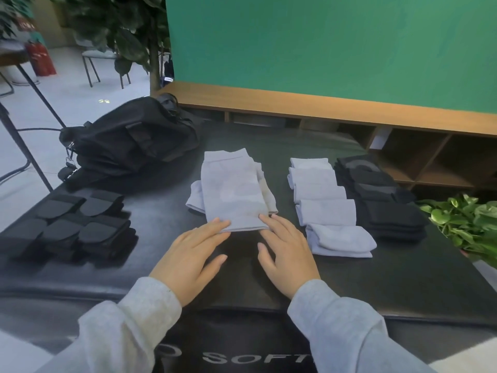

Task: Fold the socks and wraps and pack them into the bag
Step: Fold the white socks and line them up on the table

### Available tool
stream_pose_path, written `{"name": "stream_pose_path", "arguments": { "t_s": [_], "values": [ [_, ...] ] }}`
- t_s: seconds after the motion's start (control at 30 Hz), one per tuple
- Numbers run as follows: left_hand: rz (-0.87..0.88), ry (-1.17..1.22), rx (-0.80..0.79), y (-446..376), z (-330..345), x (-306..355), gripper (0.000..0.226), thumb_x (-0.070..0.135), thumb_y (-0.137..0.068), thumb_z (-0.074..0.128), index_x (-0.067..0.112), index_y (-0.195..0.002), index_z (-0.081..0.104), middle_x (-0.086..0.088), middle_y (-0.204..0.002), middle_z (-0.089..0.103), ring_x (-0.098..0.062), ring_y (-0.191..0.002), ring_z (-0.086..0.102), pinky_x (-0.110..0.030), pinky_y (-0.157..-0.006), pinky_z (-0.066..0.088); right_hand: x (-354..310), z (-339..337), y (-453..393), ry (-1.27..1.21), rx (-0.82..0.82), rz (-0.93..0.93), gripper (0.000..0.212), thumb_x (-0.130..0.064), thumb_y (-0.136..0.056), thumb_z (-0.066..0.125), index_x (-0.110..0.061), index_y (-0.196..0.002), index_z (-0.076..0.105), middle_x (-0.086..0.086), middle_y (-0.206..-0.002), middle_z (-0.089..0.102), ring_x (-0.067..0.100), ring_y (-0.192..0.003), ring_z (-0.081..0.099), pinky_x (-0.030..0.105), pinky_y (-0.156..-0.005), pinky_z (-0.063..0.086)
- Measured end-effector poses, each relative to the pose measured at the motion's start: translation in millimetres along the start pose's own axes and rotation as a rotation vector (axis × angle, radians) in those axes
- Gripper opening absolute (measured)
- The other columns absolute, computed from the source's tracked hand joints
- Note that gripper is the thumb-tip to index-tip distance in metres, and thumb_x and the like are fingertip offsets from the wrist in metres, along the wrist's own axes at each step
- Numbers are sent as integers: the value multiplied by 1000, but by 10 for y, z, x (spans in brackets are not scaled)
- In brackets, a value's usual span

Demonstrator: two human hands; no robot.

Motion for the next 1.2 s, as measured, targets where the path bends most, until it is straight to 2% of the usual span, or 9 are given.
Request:
{"name": "stream_pose_path", "arguments": {
  "t_s": [0.27,0.47,0.63,0.77,0.93,1.0,1.07,1.13,1.2],
  "values": [
    [-140,198,37,163,104,151,27,48,-85,45,36,-109,44,5,-127,51,-21,-109,57,-35,-92,46,-8,-78,259,-277,16,-9,21,-19,-84,52,-16,-99,66,-6,-117,60,5,-116,47,7,-102,27],
    [-113,267,48,196,113,212,16,35,-87,51,40,-88,36,22,-96,44,-9,-105,58,-34,-82,50,5,-135,413,-520,38,41,19,-7,-79,53,-25,-80,58,-18,-96,55,1,-91,56,8,-79,40],
    [-258,291,27,238,134,178,30,29,-87,60,33,-80,32,11,-79,50,-7,-71,52,-16,-65,41,-32,-222,448,-547,1,75,24,-11,-83,50,-35,-85,51,-19,-88,53,2,-81,54,15,-67,43],
    [-398,461,61,248,157,130,32,24,-85,63,35,-92,34,10,-98,54,-10,-96,56,-23,-85,42,-34,-198,423,-543,-229,285,41,-19,-91,56,-52,-105,37,-30,-99,49,-10,-98,48,3,-79,39],
    [-417,485,17,188,156,121,45,28,-82,67,42,-106,31,22,-103,53,1,-100,53,-20,-91,40,-3,-166,323,-441,-310,332,6,-35,-95,49,-36,-98,44,-11,-97,55,4,-88,51,18,-80,44],
    [-397,425,-50,142,150,116,35,33,-83,65,38,-106,39,23,-100,53,2,-94,52,-16,-88,41,18,-164,301,-449,-286,383,5,-36,-96,47,-33,-94,44,-8,-94,58,6,-87,54,24,-79,47],
    [-389,347,-52,84,128,102,16,37,-86,59,24,-85,50,12,-86,54,-5,-80,53,-13,-71,40,27,-148,282,-447,-282,422,7,-36,-97,44,-30,-93,44,-7,-93,60,9,-86,56,31,-80,49],
    [-418,311,-2,47,117,82,36,38,-89,54,18,-64,38,5,-67,44,-10,-62,44,-14,-56,32,27,-124,254,-426,-277,443,13,-37,-97,43,-25,-95,47,-7,-92,61,10,-85,57,35,-80,50],
    [-465,306,54,14,93,82,43,38,-90,52,19,-59,29,4,-60,36,-10,-55,35,-16,-52,26,14,-114,211,-395,-263,452,19,-39,-97,41,-22,-95,48,-5,-89,62,14,-82,58,38,-78,50]
  ]
}}
Point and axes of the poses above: each hand's wrist, its own y-axis away from the middle knuckle, its own z-axis out of the palm, x = y × z, the point moved 3 cm from there along -y, towards the middle knuckle
